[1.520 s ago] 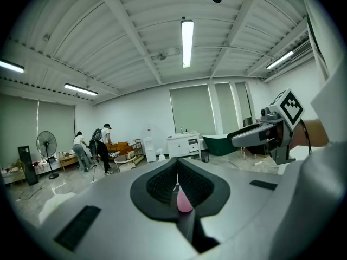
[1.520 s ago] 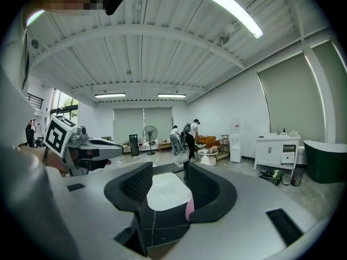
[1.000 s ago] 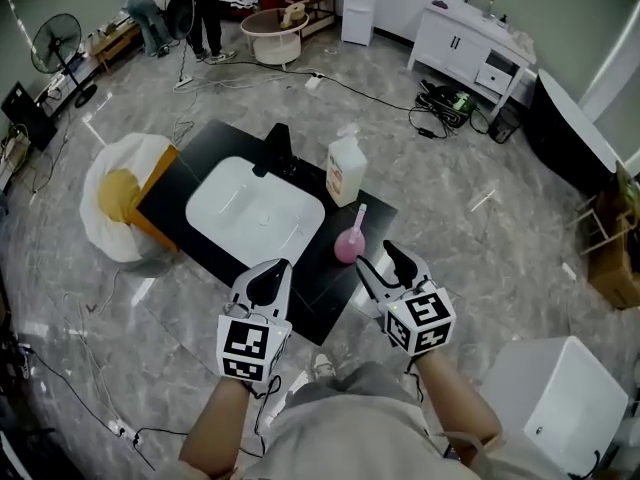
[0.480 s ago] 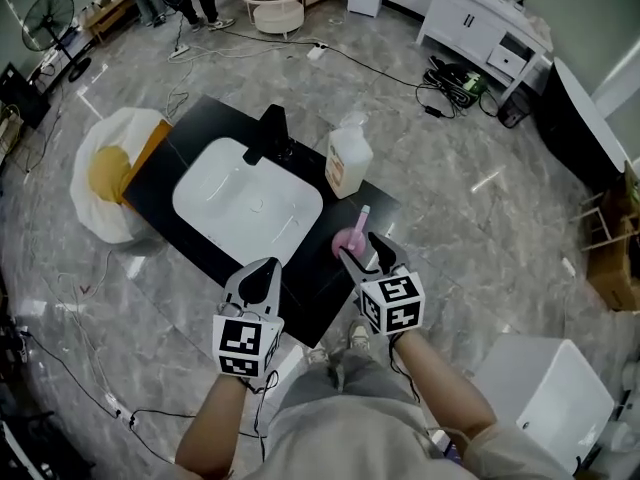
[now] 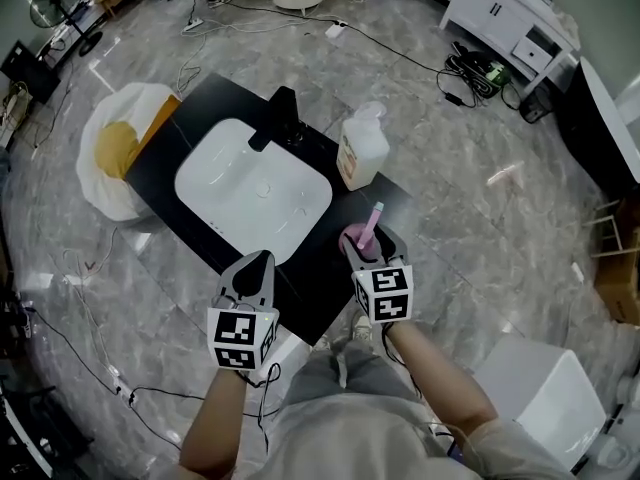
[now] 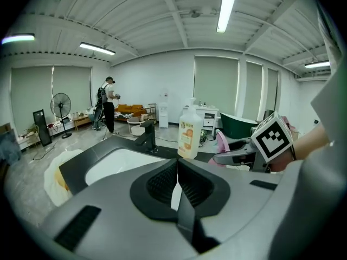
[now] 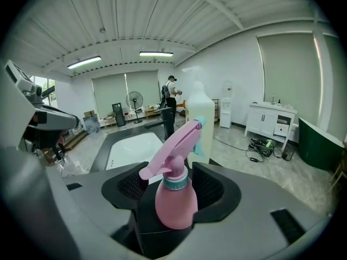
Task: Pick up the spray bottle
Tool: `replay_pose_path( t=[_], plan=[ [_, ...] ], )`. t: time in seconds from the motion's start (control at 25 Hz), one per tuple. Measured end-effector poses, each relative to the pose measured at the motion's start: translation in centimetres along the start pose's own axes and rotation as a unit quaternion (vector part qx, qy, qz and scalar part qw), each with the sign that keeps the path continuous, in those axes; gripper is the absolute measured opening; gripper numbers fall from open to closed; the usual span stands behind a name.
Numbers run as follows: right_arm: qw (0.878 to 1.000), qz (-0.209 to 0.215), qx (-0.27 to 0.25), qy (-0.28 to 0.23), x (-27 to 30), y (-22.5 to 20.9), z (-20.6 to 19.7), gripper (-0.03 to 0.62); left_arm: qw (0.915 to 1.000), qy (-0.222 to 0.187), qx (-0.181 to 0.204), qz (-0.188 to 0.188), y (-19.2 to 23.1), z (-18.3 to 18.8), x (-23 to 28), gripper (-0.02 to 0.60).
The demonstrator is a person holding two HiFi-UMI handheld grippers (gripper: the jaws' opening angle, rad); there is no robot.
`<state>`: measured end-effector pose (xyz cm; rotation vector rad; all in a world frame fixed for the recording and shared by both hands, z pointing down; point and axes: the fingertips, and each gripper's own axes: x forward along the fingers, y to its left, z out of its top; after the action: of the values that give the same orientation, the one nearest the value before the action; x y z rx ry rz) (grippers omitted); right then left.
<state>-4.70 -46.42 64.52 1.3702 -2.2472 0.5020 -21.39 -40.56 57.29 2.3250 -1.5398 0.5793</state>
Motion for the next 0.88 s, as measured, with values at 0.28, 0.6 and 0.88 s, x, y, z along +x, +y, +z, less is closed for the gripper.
replay_pose_path(
  t=[0.28,0.6,0.88],
  plan=[
    [0.999,-0.017,-0.037,0.004,0.4,-0.5,0.3,0.216,0.9999,0.013,0.003,0.005,-0.4,-0.5,0.2,0.021],
    [0.999,0.001,-0.046,-0.012,-1.2,-1.3,1.1,0.161,1.0,0.001,0.009,0.004,-1.9,0.4,-0.2,0.02],
    [0.997,0.024,-0.055,-0.057,-4.9,-0.8,5.2,0.161,0.9992,-0.03,0.022,0.015,-2.3,3.2,-1.7,0.02]
  ],
)
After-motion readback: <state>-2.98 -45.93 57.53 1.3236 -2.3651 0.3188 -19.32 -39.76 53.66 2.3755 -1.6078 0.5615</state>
